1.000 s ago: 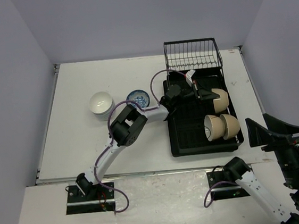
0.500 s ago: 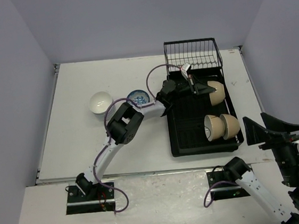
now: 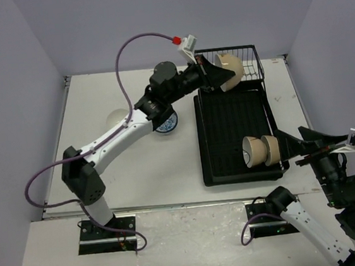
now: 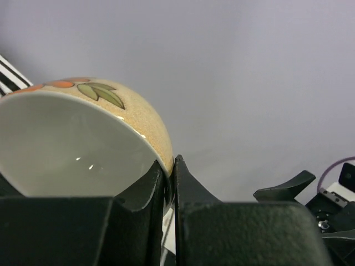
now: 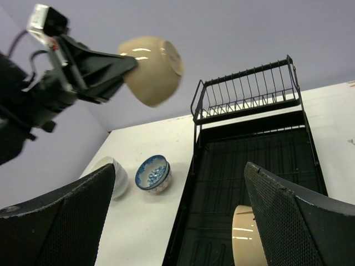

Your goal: Unload the bowls from the dish rack

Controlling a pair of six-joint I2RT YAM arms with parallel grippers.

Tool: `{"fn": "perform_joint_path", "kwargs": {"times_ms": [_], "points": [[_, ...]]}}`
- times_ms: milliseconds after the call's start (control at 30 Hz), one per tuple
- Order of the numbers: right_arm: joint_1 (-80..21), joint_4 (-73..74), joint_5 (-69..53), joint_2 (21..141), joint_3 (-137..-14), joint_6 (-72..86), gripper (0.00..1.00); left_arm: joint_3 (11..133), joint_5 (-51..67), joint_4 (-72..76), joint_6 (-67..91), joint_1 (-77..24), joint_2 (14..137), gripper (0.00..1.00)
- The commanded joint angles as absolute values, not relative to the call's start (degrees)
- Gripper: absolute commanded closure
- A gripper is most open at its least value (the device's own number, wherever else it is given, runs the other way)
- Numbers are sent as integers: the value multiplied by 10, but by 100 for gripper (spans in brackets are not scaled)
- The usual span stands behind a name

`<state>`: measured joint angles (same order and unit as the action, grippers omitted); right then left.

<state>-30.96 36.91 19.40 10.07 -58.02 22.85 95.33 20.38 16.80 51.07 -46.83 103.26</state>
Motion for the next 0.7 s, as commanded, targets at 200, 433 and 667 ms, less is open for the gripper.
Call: {"fn": "perform_joint_path", "kwargs": {"times_ms": [200,433,667], "points": [[-309,390,210,149,-607,207,1,797,-150,-229,294,-483,832,100],[-310,486,200,347,-664,193,1,644,-228,-424,310,-500,732,100],[-310,523,212,424,-695,192,1,530,-222,-454,334,-502,688,100]]}}
